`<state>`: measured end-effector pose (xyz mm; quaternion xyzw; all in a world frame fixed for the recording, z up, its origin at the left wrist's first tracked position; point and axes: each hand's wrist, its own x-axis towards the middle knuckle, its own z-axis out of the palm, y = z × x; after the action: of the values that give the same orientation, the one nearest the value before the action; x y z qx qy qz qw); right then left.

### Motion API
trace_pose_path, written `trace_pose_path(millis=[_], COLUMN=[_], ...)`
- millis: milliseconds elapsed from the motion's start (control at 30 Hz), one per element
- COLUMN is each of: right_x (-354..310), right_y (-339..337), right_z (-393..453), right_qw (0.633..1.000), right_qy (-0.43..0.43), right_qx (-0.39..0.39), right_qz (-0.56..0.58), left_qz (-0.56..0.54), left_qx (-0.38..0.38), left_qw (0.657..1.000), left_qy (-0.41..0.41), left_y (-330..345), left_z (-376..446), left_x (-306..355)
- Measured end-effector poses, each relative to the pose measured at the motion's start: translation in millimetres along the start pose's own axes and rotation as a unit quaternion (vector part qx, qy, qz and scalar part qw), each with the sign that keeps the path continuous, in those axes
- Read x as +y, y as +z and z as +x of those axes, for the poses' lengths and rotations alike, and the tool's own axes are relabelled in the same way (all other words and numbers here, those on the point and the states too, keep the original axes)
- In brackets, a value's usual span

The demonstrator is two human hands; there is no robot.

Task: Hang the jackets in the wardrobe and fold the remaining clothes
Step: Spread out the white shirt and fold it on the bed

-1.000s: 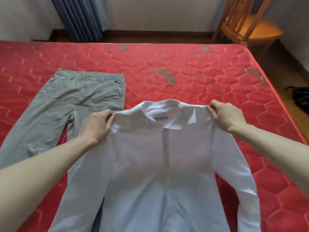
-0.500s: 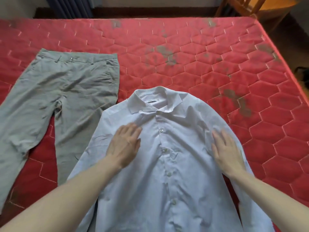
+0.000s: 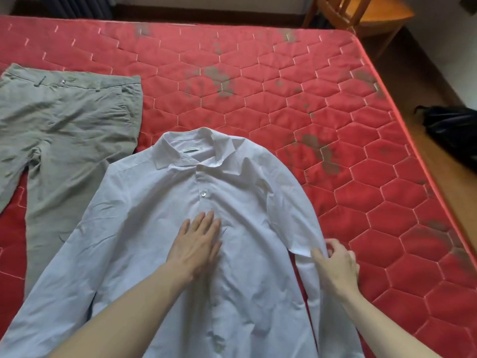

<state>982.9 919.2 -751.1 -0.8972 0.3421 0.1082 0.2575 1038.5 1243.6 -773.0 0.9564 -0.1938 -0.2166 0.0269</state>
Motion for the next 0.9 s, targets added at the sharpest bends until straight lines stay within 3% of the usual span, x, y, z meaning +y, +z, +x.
trace_pose_path(millis=[67, 167, 300, 400, 467, 567, 700, 767, 900], right_x=[14, 19, 15, 6, 0, -10, -27, -28, -18], right_y=[-9, -31, -65, -104, -132, -166, -173, -161, -131], right_z=[7, 20, 54, 93, 124, 170, 212, 222, 222], right_qw=[0.997, 0.985, 0.982, 0.979, 0.975, 0.956, 0.943, 0.951, 0.988], right_qy=[-0.040, -0.072, -0.087, -0.137, -0.164, -0.177, -0.208, -0.185, -0.005], right_qx=[-0.069, -0.134, -0.118, -0.136, -0.140, -0.024, 0.180, 0.190, 0.144], right_qz=[-0.011, 0.079, 0.116, 0.068, -0.051, -0.234, -0.188, -0.159, -0.055], left_qz=[-0.016, -0.038, -0.008, -0.015, -0.022, -0.018, -0.026, -0.044, -0.041], left_qx=[0.002, 0.005, 0.007, -0.003, -0.008, -0.002, 0.027, 0.044, 0.085], left_qw=[1.000, 0.999, 0.998, 0.996, 0.995, 0.997, 0.997, 0.995, 0.994], left_qy=[-0.017, -0.027, -0.061, -0.092, -0.094, -0.076, -0.074, -0.076, -0.051], left_y=[-7, -29, -55, -65, -68, -71, -72, -73, -76], left_z=[9, 29, 56, 71, 77, 89, 114, 126, 151], left_x=[13, 34, 53, 65, 71, 73, 65, 65, 66])
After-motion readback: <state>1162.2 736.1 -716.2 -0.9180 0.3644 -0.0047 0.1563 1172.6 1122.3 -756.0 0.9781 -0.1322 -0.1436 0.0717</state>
